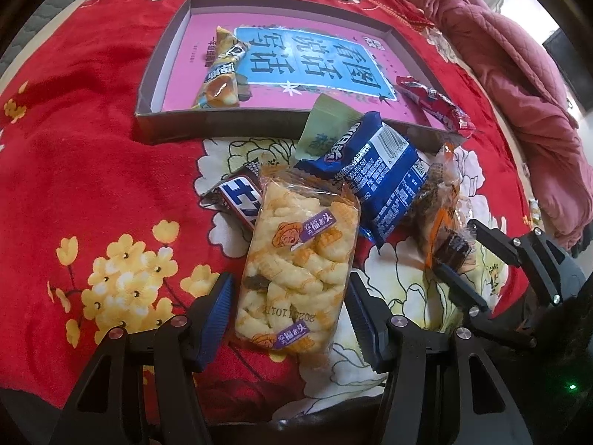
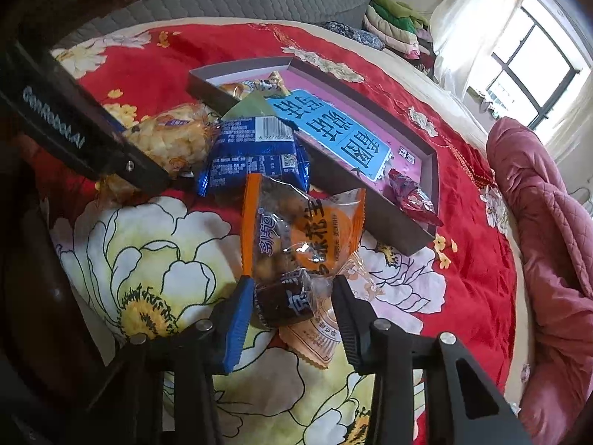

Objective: Organize snacks
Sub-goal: 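Grasp the orange-edged clear bag with the right gripper while the left grasps the yellow puffs bag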

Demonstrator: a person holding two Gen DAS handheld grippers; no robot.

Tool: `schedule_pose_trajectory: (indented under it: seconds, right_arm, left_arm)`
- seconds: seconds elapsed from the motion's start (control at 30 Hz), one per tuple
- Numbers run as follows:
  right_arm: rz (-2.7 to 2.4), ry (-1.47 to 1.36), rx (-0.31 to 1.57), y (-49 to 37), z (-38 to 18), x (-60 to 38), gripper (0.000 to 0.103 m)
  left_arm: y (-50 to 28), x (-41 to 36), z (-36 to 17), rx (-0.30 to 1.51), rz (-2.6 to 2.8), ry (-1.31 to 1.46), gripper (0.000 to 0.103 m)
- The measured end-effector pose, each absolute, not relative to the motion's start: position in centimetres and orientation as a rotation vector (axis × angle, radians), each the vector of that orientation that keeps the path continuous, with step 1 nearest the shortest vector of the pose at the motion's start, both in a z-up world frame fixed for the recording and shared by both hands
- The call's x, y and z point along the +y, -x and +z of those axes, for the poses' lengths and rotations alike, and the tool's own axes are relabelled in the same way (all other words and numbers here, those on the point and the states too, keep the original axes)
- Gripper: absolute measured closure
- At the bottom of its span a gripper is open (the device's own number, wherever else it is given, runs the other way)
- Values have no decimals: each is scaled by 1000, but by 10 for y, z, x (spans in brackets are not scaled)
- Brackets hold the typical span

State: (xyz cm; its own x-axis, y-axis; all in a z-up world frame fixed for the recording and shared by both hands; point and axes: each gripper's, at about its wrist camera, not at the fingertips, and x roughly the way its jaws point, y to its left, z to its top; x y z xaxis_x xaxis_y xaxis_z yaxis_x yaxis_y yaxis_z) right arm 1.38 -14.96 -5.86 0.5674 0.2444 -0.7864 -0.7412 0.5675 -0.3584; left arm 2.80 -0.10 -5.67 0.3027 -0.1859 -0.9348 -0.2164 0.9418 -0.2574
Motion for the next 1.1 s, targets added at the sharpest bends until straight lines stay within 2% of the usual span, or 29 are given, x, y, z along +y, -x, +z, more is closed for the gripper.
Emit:
schedule_pose_trajectory:
  seconds: [0.43, 0.53, 1.1]
  right_arm:
    - [691, 481, 827, -36, -43, -175, 69]
    - [698, 441, 840, -39, -42, -179, 70]
    - [690, 444, 868, -45, -54, -170, 71]
  left_arm:
    - [-29, 2, -60, 1239, 28, 389, 42]
    - [-28, 5, -60, 1231, 24, 408, 50]
    - [-24, 9, -57, 1214, 15, 434, 52]
